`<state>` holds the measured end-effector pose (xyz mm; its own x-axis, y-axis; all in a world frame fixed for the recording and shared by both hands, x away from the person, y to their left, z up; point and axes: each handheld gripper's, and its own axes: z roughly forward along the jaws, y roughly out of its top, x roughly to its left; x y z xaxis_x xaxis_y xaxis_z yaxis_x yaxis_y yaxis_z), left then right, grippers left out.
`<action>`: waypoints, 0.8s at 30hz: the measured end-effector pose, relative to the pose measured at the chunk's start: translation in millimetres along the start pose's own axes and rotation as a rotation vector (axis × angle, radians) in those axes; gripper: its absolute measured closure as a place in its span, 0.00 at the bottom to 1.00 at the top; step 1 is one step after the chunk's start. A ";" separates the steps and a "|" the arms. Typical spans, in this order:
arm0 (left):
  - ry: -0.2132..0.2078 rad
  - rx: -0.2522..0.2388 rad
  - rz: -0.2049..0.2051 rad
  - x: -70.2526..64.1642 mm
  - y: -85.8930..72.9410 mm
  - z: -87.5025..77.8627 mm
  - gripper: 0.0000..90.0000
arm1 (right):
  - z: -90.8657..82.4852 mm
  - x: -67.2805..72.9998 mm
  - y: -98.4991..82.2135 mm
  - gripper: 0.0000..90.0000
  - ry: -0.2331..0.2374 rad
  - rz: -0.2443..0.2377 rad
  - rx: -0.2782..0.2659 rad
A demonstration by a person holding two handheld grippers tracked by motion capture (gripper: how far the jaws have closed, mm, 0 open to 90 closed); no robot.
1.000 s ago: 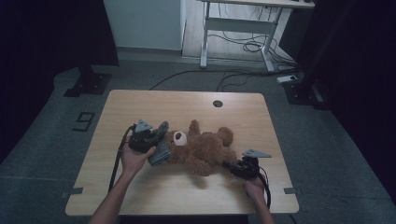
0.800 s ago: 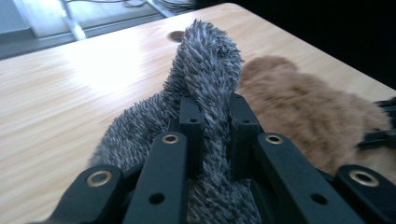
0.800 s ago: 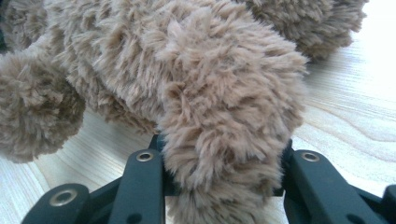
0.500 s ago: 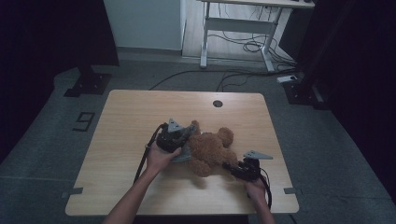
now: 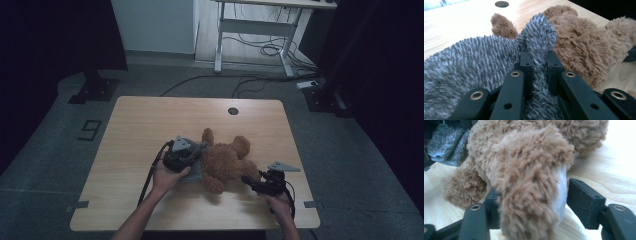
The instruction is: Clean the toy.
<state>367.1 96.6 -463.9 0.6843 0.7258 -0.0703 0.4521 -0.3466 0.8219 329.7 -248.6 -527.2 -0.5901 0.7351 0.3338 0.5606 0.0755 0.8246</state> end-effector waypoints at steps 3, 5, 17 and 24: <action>-0.004 -0.006 -0.005 -0.2 -1.7 -0.9 0.87 | -4.7 5.2 3.0 0.36 -0.012 -0.024 -0.013; -0.007 -0.011 -0.009 -0.9 -3.2 -1.7 0.87 | -11.2 7.3 5.7 0.35 -0.008 -0.026 -0.034; -0.015 -0.010 0.003 -9.2 -10.7 -8.5 0.87 | 8.6 18.4 33.0 0.27 0.058 -0.071 0.005; -0.033 -0.008 0.008 -12.9 -16.8 -12.8 0.88 | 40.7 27.1 21.7 0.28 0.092 -0.093 0.112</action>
<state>343.4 100.7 -469.6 0.7066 0.7028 -0.0819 0.4419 -0.3480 0.8268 349.5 -199.7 -518.8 -0.6902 0.6569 0.3033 0.5594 0.2186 0.7995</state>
